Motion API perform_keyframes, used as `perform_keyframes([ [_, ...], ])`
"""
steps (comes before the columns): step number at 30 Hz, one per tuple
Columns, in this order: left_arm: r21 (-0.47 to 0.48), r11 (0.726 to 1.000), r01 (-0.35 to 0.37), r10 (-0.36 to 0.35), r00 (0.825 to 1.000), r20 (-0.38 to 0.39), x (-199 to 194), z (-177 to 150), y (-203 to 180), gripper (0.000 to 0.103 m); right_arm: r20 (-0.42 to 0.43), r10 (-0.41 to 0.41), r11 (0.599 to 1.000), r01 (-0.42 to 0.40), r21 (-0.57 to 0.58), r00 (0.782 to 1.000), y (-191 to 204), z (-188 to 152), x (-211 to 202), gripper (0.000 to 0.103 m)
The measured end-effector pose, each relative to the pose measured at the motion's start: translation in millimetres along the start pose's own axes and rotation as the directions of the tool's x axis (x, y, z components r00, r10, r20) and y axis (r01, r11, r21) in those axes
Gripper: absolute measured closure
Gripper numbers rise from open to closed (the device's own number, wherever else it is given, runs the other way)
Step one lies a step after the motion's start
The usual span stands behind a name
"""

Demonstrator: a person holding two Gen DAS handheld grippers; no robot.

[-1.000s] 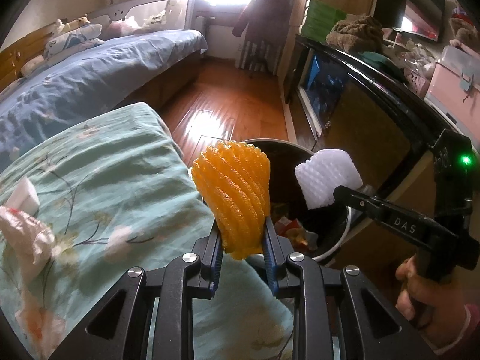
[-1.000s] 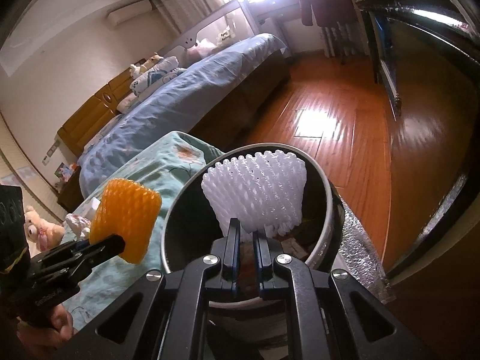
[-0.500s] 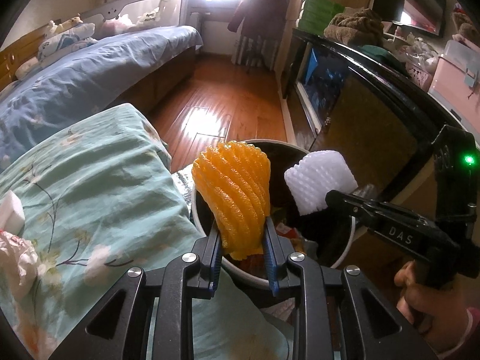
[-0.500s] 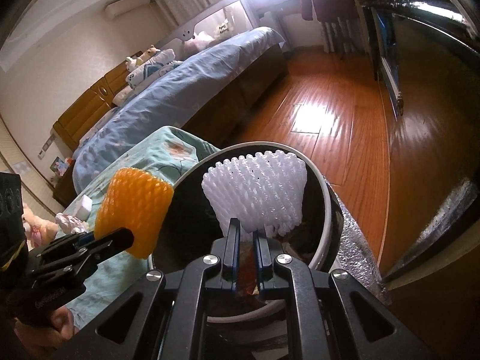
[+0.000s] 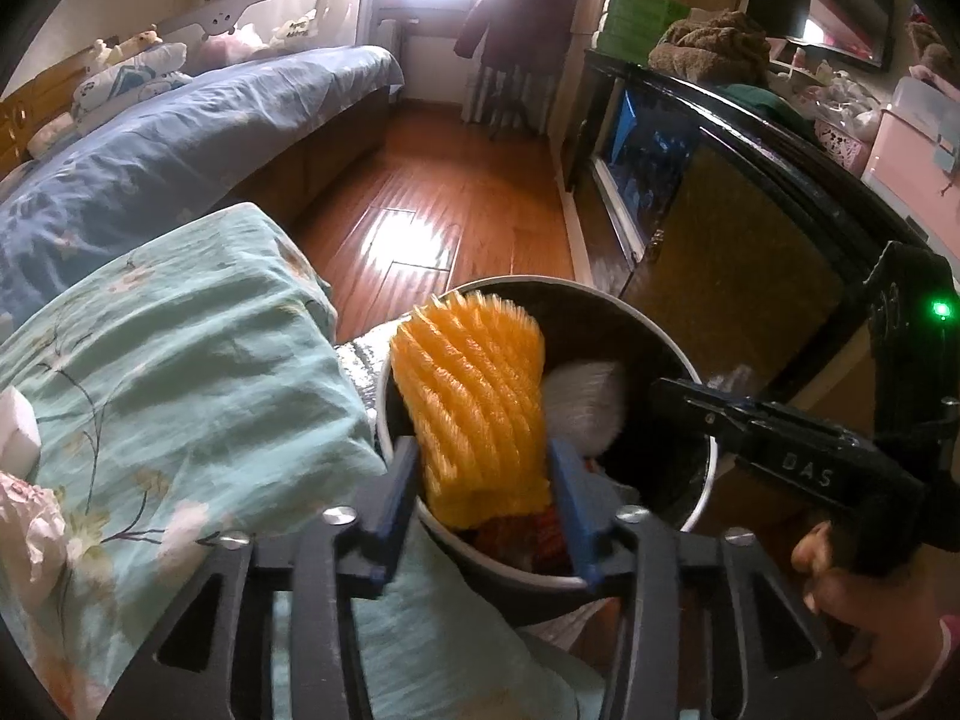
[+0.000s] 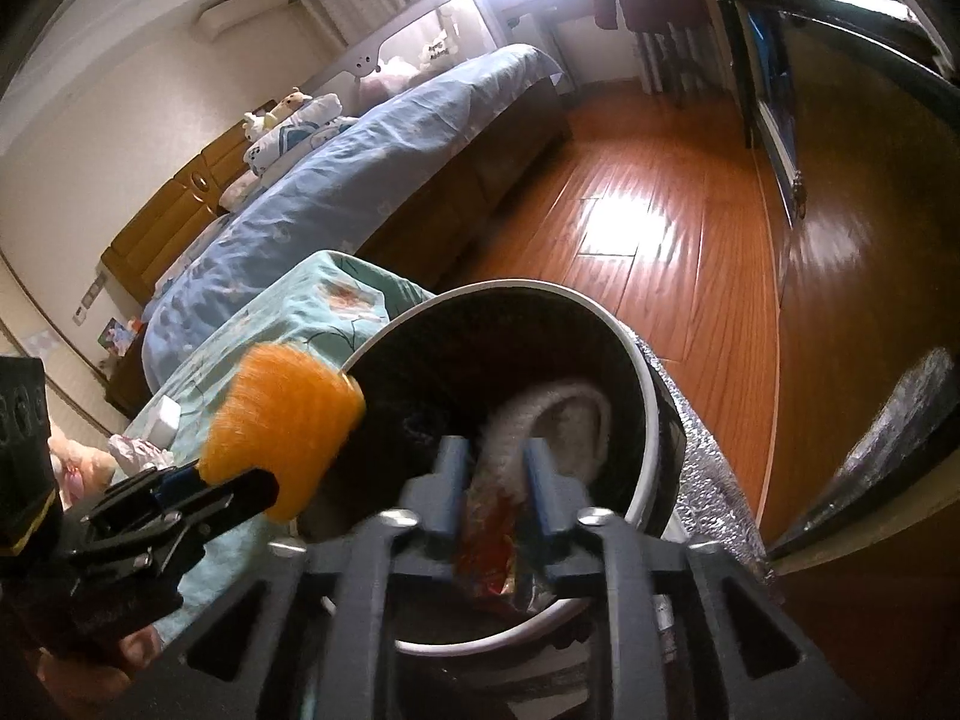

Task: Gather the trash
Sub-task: 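Open both tools to drop the foam nets into the bin, then move both open tools back over the table toward the white tissues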

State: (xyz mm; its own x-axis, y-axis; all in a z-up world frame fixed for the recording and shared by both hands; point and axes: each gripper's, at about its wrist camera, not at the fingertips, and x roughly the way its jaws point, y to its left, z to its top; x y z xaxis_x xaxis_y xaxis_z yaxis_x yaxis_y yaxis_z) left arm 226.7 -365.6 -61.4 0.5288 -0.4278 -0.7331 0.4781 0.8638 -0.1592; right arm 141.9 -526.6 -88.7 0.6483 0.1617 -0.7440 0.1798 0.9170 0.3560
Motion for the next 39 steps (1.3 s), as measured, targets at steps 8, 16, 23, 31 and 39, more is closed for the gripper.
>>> perform_keyframes([
  [8, -0.045, 0.999, 0.0, 0.001, 1.0, 0.027, -20, -19, 16, 0.046, 0.029, 0.02, 1.0, -0.02, 0.012, 0.999, 6, -5, -10, 0.045],
  [16, -0.093, 0.995, -0.028, 0.033, 0.998, 0.051, -53, -50, 38, 0.04, 0.039, 0.053, 0.999, -0.053, 0.003, 0.998, 29, -16, -17, 0.022],
  [23, -0.145, 0.987, -0.072, 0.084, 0.993, 0.077, -88, -76, 63, 0.038, 0.044, 0.1, 0.994, -0.098, -0.041, 0.994, 60, -26, -21, 0.017],
  [31, -0.221, 0.964, -0.149, 0.174, 0.98, 0.098, -130, -107, 106, 0.036, 0.007, 0.159, 0.982, -0.158, -0.105, 0.987, 106, -37, -8, 0.008],
  [39, -0.304, 0.931, -0.201, 0.241, 0.966, 0.098, -158, -127, 142, 0.036, -0.043, 0.214, 0.962, -0.218, -0.165, 0.976, 149, -51, 6, 0.008],
])
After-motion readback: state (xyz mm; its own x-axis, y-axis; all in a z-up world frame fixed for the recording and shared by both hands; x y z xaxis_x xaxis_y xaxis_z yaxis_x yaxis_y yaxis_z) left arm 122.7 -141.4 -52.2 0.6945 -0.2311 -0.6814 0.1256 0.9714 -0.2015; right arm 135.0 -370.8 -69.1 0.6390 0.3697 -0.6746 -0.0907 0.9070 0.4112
